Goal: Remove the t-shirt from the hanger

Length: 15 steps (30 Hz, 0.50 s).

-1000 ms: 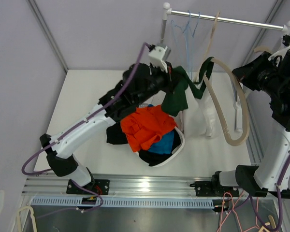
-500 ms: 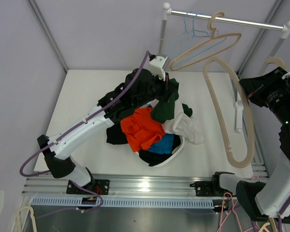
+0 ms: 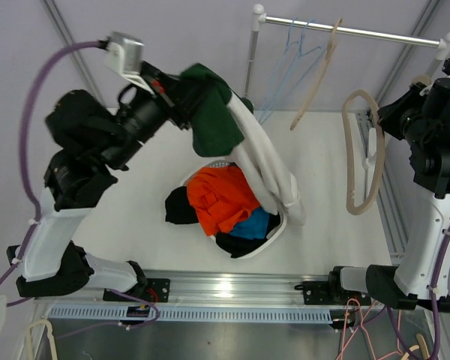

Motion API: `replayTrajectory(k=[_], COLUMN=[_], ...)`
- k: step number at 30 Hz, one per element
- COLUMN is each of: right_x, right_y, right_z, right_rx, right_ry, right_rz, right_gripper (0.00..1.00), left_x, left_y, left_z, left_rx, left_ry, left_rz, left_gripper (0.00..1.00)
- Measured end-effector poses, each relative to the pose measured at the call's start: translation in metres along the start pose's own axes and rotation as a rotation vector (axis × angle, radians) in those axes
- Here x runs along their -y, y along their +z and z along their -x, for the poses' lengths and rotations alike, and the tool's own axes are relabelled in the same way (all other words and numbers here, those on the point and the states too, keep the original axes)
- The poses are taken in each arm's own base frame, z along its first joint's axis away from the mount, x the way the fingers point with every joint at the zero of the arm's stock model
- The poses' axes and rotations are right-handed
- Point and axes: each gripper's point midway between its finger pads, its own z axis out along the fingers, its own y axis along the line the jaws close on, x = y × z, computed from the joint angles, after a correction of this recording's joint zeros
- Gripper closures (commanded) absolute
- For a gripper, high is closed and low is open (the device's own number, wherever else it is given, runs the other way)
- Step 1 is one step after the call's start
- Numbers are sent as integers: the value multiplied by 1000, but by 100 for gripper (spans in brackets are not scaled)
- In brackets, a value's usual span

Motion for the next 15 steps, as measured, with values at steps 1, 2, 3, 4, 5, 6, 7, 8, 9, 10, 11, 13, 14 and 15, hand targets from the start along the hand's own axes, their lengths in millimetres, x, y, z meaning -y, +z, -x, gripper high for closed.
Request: replayTrajectory(k=[1, 2, 3, 4, 5, 6, 7, 8, 9, 10, 11, 13, 14, 15], right_x=[1, 2, 4, 5, 5, 6, 7, 8, 9, 10, 11, 12, 12, 13], right_y=[4, 6, 8, 10, 11, 12, 12, 12, 13, 14, 15, 20, 23, 27], right_z=[1, 1, 2, 3, 4, 7, 9, 11, 13, 15, 16, 19, 19, 20], right_rx=[0, 1, 3, 7, 13, 23, 33, 42, 50, 56, 60, 66, 67, 65], right_ry=[-2, -5, -6, -8, -8, -9, -9, -10, -12, -13, -14, -15, -14, -15], right_rz=[-10, -18, -26, -32, -36, -40, -42, -47, -49, -55, -59, -65, -68, -71], right_gripper=[100, 100, 100, 100, 100, 100, 100, 100, 100, 100, 100, 100, 100, 100], left_x=[-4, -7, -12, -17, -21, -25, -30, -33, -37, -41, -45, -53, -56, -60], left_y=[-4, -6, -7, -6, -6, -4, -2, 0, 4, 9, 14, 22, 26, 30], left_z=[19, 34, 47, 59, 67, 71, 72, 70, 66, 60, 52, 29, 14, -5], left_rx=[42, 76, 107, 136, 156, 165, 167, 162, 149, 130, 108, 51, 19, -8], left_ry=[14, 21, 30, 39, 48, 54, 61, 68, 75, 81, 85, 85, 77, 66], left_rz=[12, 25, 40, 58, 72, 83, 96, 101, 110, 119, 126, 140, 142, 142], left_gripper=[99, 99, 99, 99, 99, 99, 99, 99, 99, 99, 99, 99, 99, 99])
